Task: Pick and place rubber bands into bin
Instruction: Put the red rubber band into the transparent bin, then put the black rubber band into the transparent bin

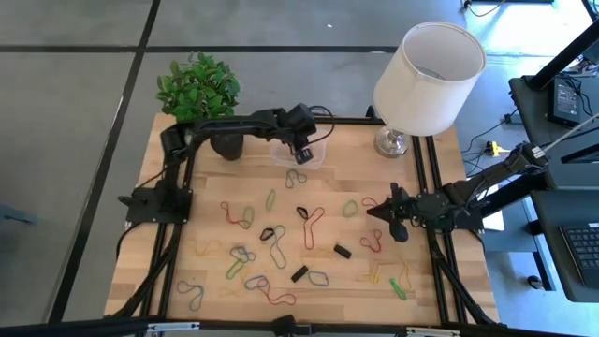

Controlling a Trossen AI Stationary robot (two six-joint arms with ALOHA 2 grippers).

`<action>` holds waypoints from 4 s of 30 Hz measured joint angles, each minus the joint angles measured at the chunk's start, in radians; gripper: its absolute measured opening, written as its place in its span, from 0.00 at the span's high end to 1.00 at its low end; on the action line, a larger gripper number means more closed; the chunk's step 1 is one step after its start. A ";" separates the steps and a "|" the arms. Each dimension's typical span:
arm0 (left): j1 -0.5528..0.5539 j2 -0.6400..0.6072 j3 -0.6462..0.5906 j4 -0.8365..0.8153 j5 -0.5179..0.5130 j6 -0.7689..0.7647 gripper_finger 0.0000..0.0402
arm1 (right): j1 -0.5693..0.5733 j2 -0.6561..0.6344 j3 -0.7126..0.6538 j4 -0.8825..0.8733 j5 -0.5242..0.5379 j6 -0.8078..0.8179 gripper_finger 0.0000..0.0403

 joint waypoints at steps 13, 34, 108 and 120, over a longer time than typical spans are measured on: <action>0.027 0.067 0.000 0.025 0.043 0.073 0.75 | -0.114 0.000 0.000 0.000 0.030 0.020 0.99; -0.052 -0.014 0.139 -0.151 -0.047 -0.023 0.67 | -0.165 0.000 0.001 0.011 0.024 0.005 0.99; -0.587 -1.192 -1.160 0.201 -0.160 -0.494 0.99 | -0.127 1.228 1.150 -0.951 -0.450 0.511 0.83; -0.587 -1.193 -1.160 0.203 -0.137 -0.494 0.99 | -0.006 1.333 1.150 -0.927 -0.446 0.414 0.65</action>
